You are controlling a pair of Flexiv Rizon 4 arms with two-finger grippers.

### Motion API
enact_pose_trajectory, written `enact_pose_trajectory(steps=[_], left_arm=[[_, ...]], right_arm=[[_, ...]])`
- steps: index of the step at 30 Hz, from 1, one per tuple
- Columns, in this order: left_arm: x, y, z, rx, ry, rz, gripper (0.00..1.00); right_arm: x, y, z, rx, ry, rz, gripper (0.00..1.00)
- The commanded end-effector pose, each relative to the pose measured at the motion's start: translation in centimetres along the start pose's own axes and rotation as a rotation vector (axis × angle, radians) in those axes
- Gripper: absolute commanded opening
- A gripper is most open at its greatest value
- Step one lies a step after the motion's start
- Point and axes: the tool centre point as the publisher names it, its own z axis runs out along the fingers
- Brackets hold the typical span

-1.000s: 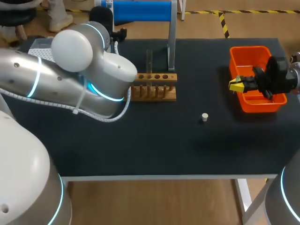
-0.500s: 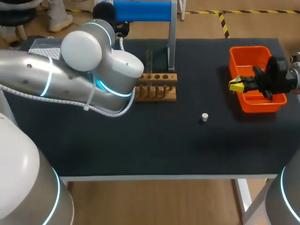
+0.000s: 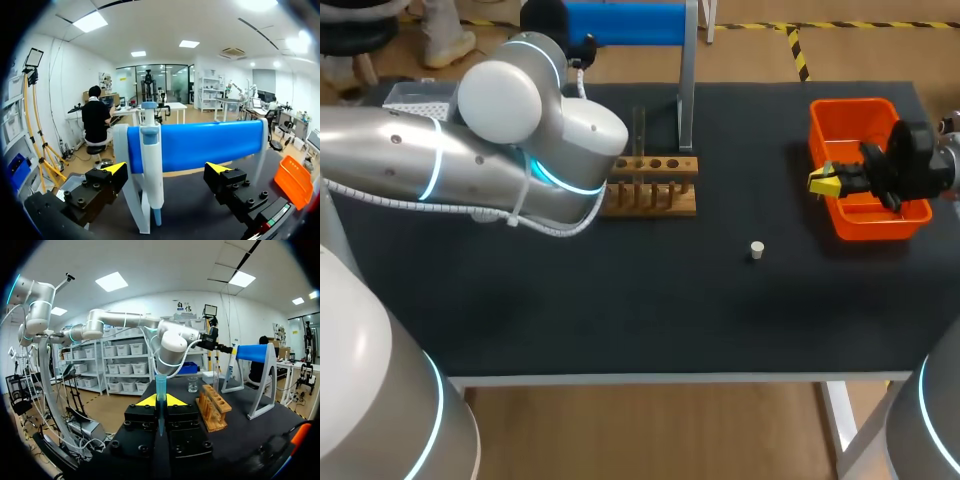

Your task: Invert the test tube, pick up the pipette, mount the tip to pipette, aspirate from beaker and dispense into the tube, eject the tip, return the pipette, and cap with the stopper.

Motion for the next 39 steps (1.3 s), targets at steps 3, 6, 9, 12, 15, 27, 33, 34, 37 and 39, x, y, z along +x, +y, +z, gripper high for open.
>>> enact_pose_trajectory(steps=[3,6,9,12,15,27,33,34,37,39], left_arm=[[-0.4,0.1,1.3,0.014,-0.004,-0.008,1.0],[-0.5,0.0,1.5,0.017,-0.006,-0.011,1.0],[-0.7,0.0,1.7,0.02,-0.008,-0.013,1.0],[-0.9,0.0,1.9,0.021,-0.012,-0.016,1.0],[-1.0,-0.1,2.0,0.022,-0.015,-0.018,0.82],[-0.8,0.1,2.3,0.02,-0.015,-0.022,0.57],[-0.8,0.1,2.4,0.019,-0.017,-0.023,0.64],[-0.8,0.1,2.5,0.019,-0.017,-0.023,0.63],[-0.8,0.0,2.6,0.02,-0.016,-0.021,0.61],[-0.8,-0.1,2.7,0.019,-0.016,-0.02,0.58]], right_arm=[[0.0,0.0,0.0,0.001,0.0,0.0,0.0],[0.0,0.0,0.0,0.001,0.0,0.0,0.0],[0.0,0.0,0.0,0.001,0.0,0.0,0.0],[0.0,0.0,0.0,0.001,0.0,0.0,0.0],[0.0,0.0,0.0,0.001,0.0,0.0,0.0],[0.0,0.0,0.0,0.001,0.0,0.0,0.0],[0.0,0.0,0.0,0.001,0.0,0.0,0.0],[0.0,0.0,0.0,0.001,0.0,0.0,0.0],[0.0,0.0,0.0,0.001,0.0,0.0,0.0],[0.0,0.0,0.0,0.001,0.0,0.0,0.0]])
